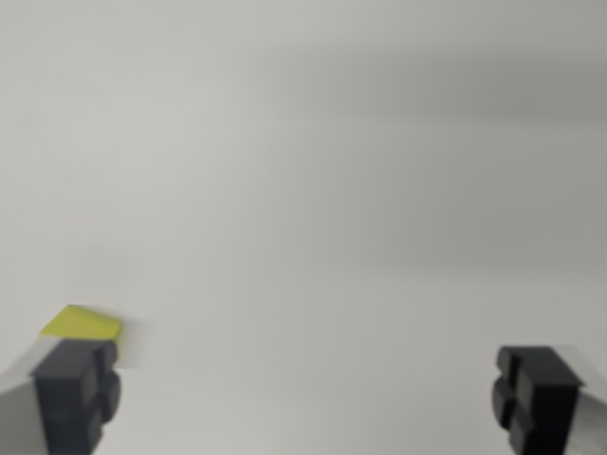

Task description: Pick yellow cube

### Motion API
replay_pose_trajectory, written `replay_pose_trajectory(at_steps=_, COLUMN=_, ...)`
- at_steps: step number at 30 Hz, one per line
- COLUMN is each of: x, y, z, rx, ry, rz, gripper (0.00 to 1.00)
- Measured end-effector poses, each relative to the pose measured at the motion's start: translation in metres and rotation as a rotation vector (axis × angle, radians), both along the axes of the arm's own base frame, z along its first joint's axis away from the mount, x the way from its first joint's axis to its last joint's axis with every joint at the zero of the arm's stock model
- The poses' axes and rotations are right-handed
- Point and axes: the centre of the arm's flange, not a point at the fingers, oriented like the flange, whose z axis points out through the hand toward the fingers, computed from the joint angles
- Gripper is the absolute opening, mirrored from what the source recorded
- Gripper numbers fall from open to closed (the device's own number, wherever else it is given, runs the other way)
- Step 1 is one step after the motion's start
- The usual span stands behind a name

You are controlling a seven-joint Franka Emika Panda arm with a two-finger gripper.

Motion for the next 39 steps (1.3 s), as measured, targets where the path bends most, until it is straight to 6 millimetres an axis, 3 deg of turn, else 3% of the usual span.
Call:
replay_pose_trajectory(at_steps=8, x=-0.004, y=0.004, z=-0.004, rx=0.000, ry=0.000, rz=-0.012, gripper=1.00)
replay_pose_trajectory(at_steps=39, x=-0.058, y=0.065, z=-0.082, rx=0.004, ry=-0.002, rz=-0.108, gripper=1.00)
